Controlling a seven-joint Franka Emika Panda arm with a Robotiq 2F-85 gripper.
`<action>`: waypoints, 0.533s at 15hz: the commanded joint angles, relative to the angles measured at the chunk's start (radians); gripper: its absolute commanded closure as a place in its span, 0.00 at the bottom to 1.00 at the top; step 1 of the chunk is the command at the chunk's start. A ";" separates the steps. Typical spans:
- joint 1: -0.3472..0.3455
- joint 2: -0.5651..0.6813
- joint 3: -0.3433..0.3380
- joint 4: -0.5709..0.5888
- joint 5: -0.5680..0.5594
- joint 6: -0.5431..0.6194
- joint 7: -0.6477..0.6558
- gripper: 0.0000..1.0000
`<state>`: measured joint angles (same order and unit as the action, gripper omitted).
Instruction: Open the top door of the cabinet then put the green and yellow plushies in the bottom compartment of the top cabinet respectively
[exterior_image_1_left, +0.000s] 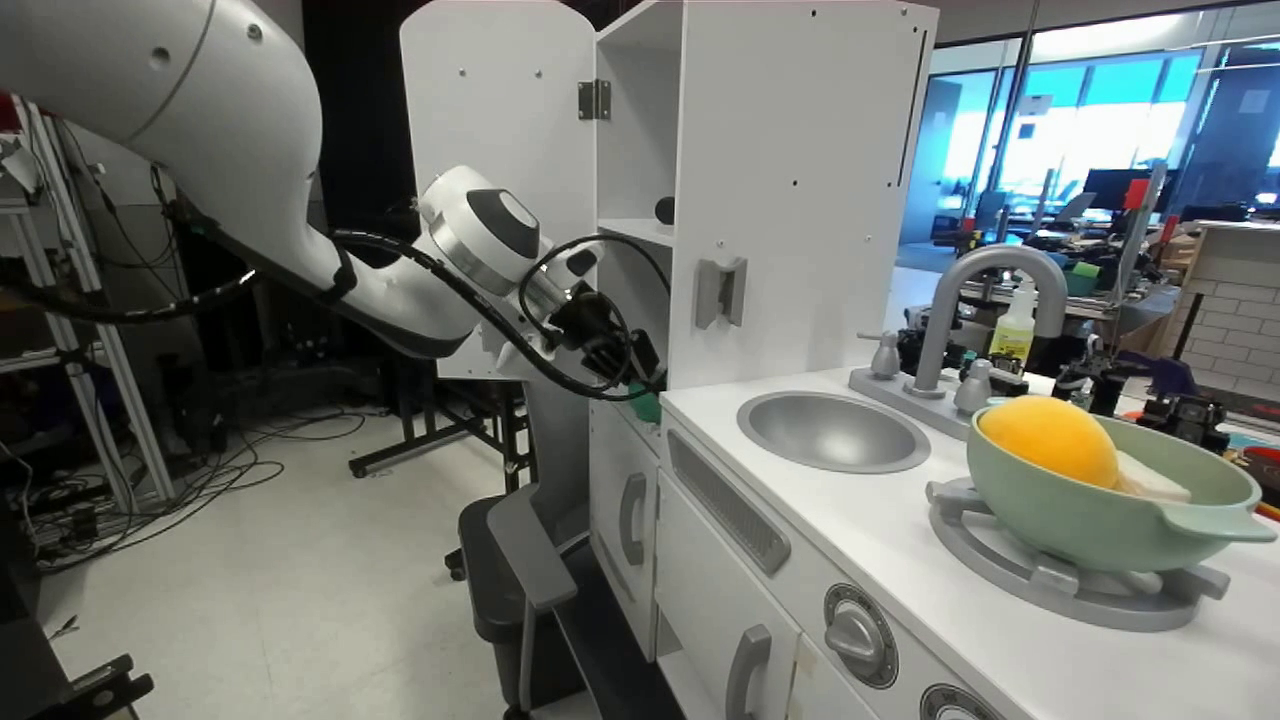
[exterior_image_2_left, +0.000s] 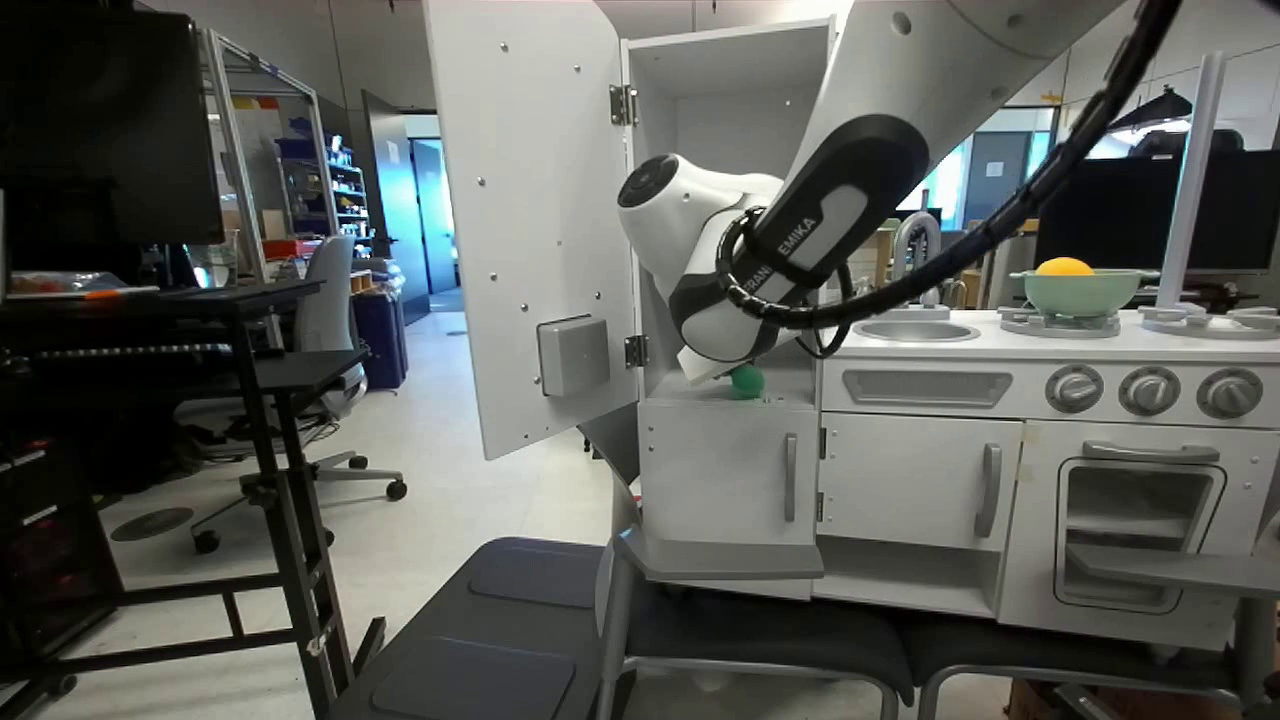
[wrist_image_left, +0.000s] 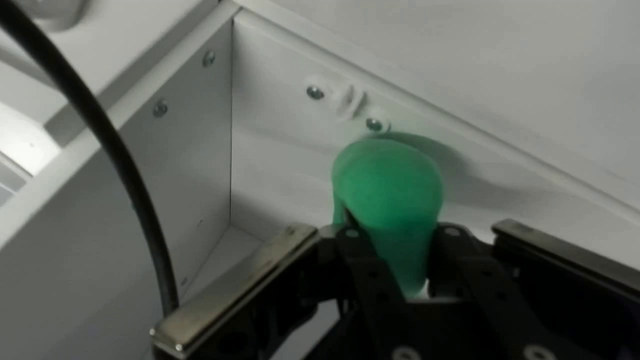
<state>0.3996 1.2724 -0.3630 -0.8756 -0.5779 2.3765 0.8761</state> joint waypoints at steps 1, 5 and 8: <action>-0.040 0.135 -0.056 0.232 -0.010 -0.021 0.009 0.94; -0.078 0.203 -0.095 0.338 -0.005 -0.031 0.008 0.94; -0.094 0.232 -0.112 0.371 -0.003 -0.035 0.014 0.50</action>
<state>0.3269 1.4467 -0.4483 -0.6064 -0.5778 2.3730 0.8789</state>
